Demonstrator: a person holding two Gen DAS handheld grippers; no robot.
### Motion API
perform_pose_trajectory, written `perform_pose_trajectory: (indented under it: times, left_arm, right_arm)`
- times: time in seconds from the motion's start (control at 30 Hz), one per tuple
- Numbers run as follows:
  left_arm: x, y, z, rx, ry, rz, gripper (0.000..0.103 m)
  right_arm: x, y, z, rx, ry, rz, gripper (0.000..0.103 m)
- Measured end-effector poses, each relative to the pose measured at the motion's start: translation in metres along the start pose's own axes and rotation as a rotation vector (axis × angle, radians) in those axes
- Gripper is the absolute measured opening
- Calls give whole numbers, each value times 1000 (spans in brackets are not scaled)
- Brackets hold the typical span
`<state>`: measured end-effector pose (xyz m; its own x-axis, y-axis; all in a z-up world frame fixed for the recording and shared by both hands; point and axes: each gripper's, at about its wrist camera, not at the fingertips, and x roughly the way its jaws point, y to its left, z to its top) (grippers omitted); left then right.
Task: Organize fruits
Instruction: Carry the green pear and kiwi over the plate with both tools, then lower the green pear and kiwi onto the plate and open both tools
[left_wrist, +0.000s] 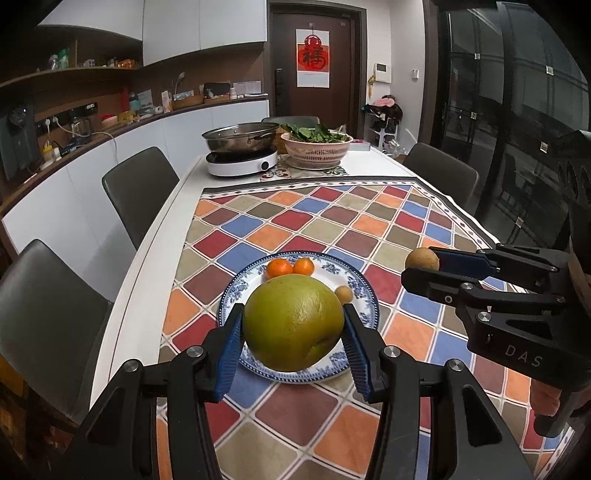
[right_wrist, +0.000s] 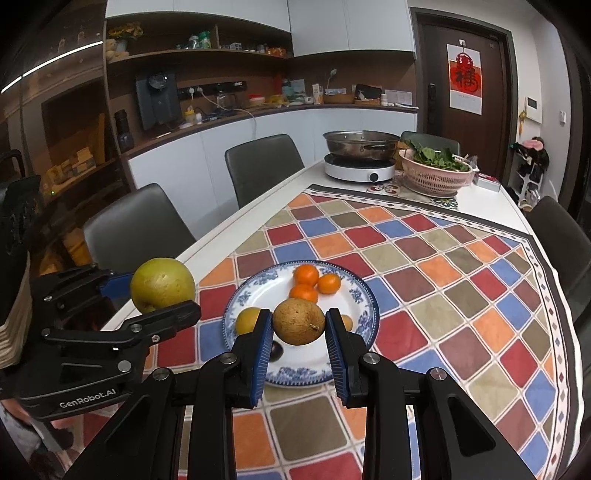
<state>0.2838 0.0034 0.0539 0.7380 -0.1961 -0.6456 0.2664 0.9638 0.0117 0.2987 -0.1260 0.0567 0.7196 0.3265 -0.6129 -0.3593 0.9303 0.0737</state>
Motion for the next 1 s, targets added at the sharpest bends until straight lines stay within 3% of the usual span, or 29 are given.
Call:
perform_pose_trajectory:
  times: [0.3,1.0]
  left_arm:
    - [40,17,8,-3,42,-5,50]
    - [146,49,9,-57,265,-27,50]
  right_arm:
    - [40,-8,13,4,39,-5,30]
    - [149,-31,13,40,242,-30,30]
